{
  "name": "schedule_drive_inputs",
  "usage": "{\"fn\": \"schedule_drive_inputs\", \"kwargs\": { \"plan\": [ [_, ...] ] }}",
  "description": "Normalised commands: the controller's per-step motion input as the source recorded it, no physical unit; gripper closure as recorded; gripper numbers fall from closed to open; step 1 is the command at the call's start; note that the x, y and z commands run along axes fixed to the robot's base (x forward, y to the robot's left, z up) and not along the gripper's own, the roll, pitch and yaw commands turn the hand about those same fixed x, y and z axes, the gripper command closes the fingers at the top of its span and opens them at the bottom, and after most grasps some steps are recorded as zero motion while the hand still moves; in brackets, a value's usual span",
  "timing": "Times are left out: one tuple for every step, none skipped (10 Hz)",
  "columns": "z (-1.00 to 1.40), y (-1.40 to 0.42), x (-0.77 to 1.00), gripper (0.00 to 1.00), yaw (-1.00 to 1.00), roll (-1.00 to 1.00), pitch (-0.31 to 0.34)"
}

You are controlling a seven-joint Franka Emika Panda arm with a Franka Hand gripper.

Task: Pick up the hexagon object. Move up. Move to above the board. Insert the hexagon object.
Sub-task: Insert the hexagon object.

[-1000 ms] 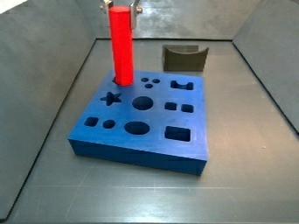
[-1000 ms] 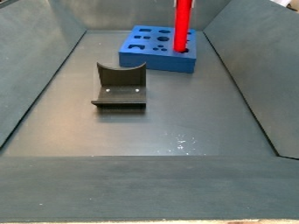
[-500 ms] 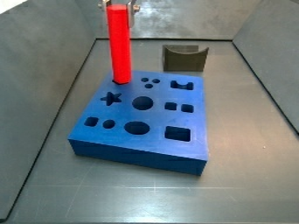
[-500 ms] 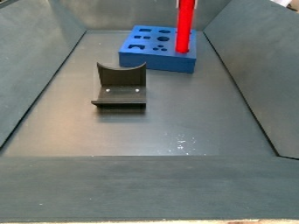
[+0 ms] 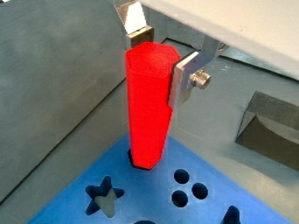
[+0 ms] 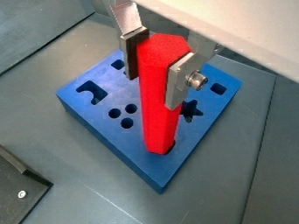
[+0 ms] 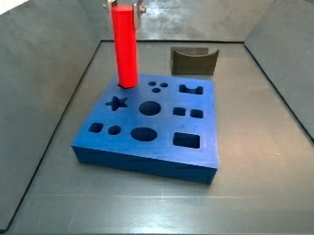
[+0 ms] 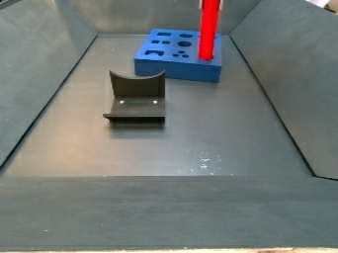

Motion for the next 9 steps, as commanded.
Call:
{"fn": "schedule_drive_inputs", "kwargs": {
  "plan": [
    [-0.14,-0.45,0.00,1.00,0.01,0.23,0.000],
    [-0.13,-0.47,0.22,1.00,0.00,0.19,0.006],
    [0.00,0.00,0.00,1.00,0.00,0.05,0.019],
    [-0.01,0.00,0.00,1.00,0.00,0.01,0.000],
    [-0.47,0.00,0.00,1.00,0.00,0.19,-0.026],
    [-0.81,0.00,0.00,1.00,-0.01,0.16,-0.139],
    [-0.10,0.02,0.00,1.00,0.00,0.00,0.000],
    [-0.07,0.00,0.00,1.00,0.00,0.02,0.000],
    [-0.76,0.00,0.00,1.00,-0.11,0.06,0.000]
  ]
}}
